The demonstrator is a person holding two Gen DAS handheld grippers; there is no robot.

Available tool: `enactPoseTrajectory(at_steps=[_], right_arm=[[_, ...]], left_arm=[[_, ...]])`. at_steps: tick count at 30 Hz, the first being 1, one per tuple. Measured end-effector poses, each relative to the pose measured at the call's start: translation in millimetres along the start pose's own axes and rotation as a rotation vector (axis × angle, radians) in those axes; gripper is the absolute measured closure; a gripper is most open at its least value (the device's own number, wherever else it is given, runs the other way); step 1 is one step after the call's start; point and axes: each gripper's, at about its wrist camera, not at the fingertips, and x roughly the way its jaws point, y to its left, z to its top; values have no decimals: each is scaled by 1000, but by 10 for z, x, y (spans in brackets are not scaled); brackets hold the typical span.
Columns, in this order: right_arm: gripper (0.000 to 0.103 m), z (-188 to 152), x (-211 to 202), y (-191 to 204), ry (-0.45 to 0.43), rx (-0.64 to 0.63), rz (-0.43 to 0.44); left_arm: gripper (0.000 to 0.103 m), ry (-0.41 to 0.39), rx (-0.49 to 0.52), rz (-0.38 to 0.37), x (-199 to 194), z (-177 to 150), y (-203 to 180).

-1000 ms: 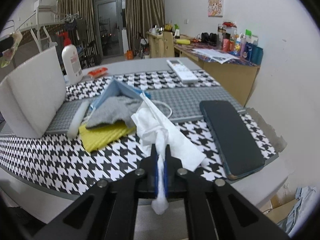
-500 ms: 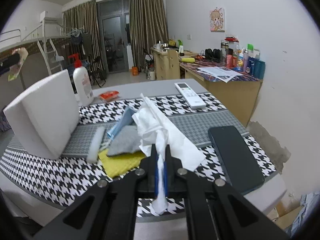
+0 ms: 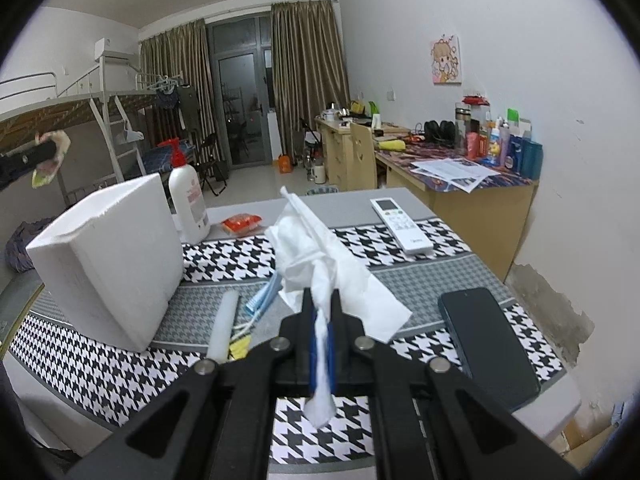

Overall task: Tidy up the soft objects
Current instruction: 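Carry the wet wipes pack over the foam box with the left gripper while the right carries the tissue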

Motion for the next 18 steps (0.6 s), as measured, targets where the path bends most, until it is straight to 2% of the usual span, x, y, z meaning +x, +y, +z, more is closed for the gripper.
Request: enactPoseTrajectory(at_steps=[18], right_arm=[[97, 319, -46, 344, -85, -36, 80]], left_arm=[[76, 42, -53, 108, 176, -100, 412]])
